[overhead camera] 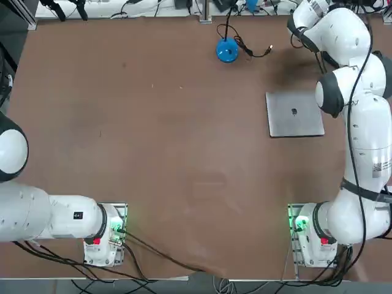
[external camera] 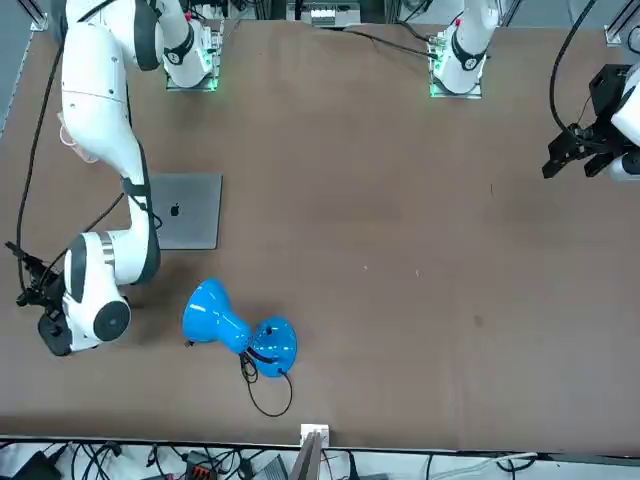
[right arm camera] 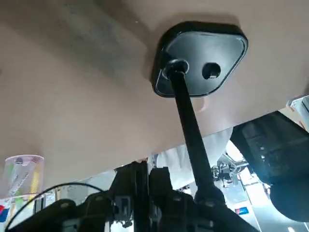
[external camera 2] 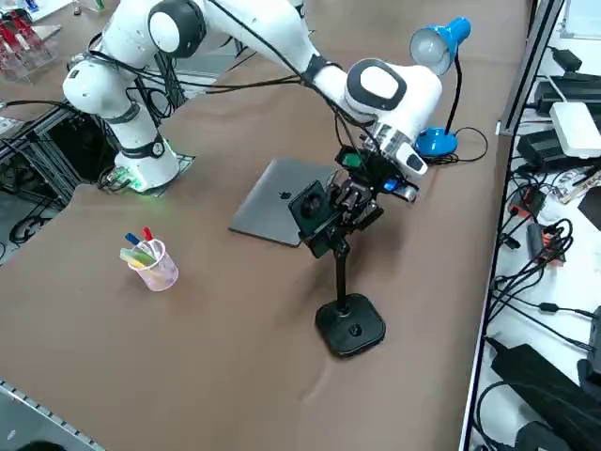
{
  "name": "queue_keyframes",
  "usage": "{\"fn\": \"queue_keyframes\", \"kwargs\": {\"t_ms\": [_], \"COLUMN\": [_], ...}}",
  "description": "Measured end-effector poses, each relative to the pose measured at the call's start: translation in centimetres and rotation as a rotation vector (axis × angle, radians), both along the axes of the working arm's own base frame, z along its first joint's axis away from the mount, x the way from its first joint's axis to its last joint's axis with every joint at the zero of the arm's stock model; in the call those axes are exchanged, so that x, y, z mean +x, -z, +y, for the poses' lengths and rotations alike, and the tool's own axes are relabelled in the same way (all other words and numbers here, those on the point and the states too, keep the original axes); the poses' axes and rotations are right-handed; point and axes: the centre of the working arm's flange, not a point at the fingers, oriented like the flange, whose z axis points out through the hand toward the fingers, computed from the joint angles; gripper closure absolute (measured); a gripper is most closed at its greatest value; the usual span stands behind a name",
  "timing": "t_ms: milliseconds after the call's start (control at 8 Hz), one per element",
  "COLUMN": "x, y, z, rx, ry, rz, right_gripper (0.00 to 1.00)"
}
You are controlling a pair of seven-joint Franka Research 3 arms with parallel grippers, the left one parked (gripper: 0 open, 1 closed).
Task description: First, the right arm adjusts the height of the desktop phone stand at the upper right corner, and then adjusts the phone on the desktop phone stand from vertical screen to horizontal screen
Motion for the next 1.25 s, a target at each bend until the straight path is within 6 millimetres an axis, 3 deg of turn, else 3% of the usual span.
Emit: {"fn": "queue_keyframes", "kwargs": {"t_ms": [500,1250], "x": [0.3,1.1], "y": [-1.6,-6.2], "z": [-0.3,-2.4], "rx": [0.094,0.286], "ry": [0.056,0.125], "rz": [-0.054,-0.203], "right_gripper": [0.82,0.82]}}
